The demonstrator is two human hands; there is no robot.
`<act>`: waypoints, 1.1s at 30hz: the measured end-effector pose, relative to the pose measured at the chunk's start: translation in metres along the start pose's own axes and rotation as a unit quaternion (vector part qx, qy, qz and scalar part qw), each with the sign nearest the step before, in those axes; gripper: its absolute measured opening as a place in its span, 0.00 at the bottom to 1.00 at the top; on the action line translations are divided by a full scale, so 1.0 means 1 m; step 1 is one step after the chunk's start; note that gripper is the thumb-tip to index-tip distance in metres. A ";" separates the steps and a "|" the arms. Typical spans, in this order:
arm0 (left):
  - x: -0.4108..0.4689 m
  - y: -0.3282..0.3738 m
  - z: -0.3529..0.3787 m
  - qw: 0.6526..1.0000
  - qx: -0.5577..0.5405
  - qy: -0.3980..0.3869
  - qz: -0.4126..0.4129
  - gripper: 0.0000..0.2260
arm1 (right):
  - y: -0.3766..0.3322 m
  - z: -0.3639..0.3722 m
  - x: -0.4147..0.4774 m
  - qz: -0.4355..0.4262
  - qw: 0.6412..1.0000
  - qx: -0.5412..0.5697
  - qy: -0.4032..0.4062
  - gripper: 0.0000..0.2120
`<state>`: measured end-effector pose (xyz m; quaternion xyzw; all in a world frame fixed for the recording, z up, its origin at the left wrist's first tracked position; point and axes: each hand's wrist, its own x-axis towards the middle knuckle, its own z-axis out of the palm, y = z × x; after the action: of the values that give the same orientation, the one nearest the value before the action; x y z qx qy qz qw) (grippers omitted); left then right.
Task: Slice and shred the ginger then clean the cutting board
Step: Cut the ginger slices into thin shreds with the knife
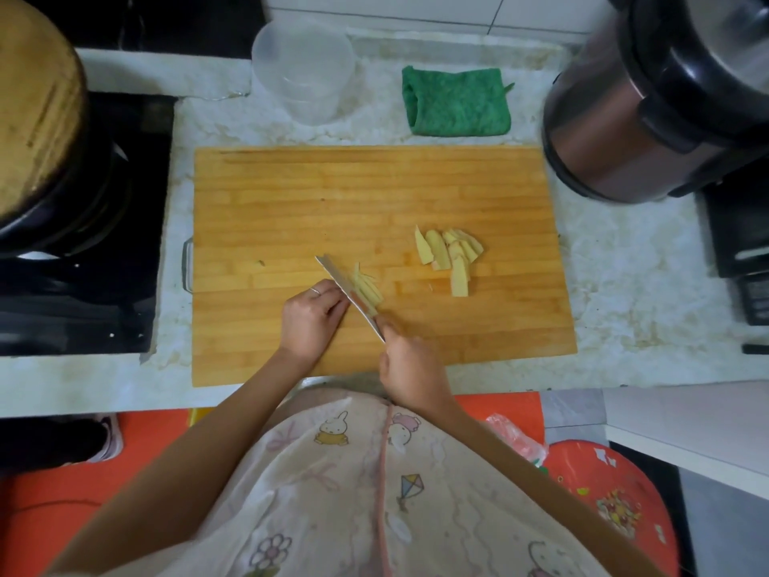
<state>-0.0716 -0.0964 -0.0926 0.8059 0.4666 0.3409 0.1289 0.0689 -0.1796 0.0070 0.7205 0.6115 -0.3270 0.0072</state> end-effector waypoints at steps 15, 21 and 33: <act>-0.002 -0.002 0.002 1.000 -0.009 0.000 0.003 0.10 | 0.002 0.001 -0.003 0.004 1.000 -0.009 -0.011 0.26; -0.003 -0.002 0.002 1.000 -0.007 -0.009 -0.004 0.11 | -0.008 0.001 0.009 0.004 1.000 -0.015 0.016 0.26; -0.001 0.000 -0.002 1.000 -0.001 -0.009 0.012 0.11 | 0.005 0.000 -0.008 0.002 1.000 0.012 -0.019 0.26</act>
<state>-0.0735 -0.0971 -0.0917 0.8145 0.4553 0.3354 0.1295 0.0728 -0.1881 0.0087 0.7156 0.6054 -0.3483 0.0108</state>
